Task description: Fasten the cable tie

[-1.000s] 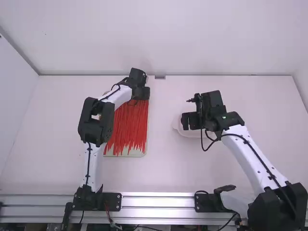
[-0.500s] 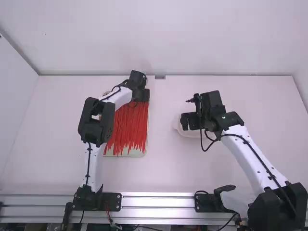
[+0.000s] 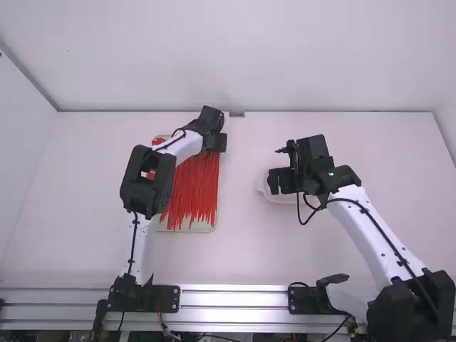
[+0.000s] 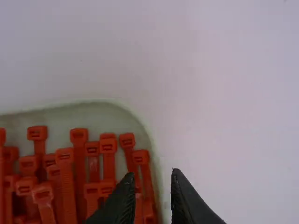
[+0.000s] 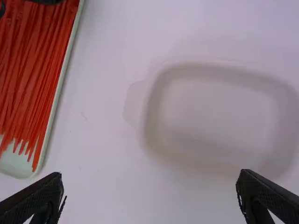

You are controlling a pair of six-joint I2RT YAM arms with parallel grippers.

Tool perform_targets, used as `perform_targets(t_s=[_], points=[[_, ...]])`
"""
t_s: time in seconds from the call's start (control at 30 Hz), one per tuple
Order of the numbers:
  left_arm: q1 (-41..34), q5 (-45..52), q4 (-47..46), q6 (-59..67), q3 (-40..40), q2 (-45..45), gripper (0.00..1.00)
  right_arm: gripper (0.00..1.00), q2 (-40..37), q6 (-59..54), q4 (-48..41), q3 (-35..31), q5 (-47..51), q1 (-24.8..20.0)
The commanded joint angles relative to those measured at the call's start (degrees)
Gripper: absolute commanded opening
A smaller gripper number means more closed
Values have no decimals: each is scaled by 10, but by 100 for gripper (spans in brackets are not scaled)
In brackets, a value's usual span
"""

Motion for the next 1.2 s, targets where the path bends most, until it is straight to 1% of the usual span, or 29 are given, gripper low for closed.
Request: perform_targets(t_s=[0.0, 0.23, 0.43, 0.53, 0.67, 1.03, 1.1, 1.17], points=[[3, -23, 0, -7, -7, 7, 21, 98, -11, -1, -3, 18, -1, 3], [3, -35, 3, -7, -7, 7, 19, 98, -11, -1, -2, 18, -1, 3], [4, -33, 4, -7, -7, 7, 18, 98, -11, 0, -2, 18, -2, -7], [4, -34, 1, -7, -9, 7, 16, 98, -11, 0, -2, 18, -3, -12], [4, -33, 21, -9, -24, 7, 17, 98, -11, 0, -2, 18, -3, -14], [4, -34, 23, -11, -30, 7, 16, 98, -11, 0, -2, 18, -3, -10], [4, -34, 23, -11, -30, 7, 15, 98, -11, 0, -2, 18, -3, -10], [4, -34, 24, -12, -30, 7, 11, 98, -11, 0, -2, 18, -3, -9]])
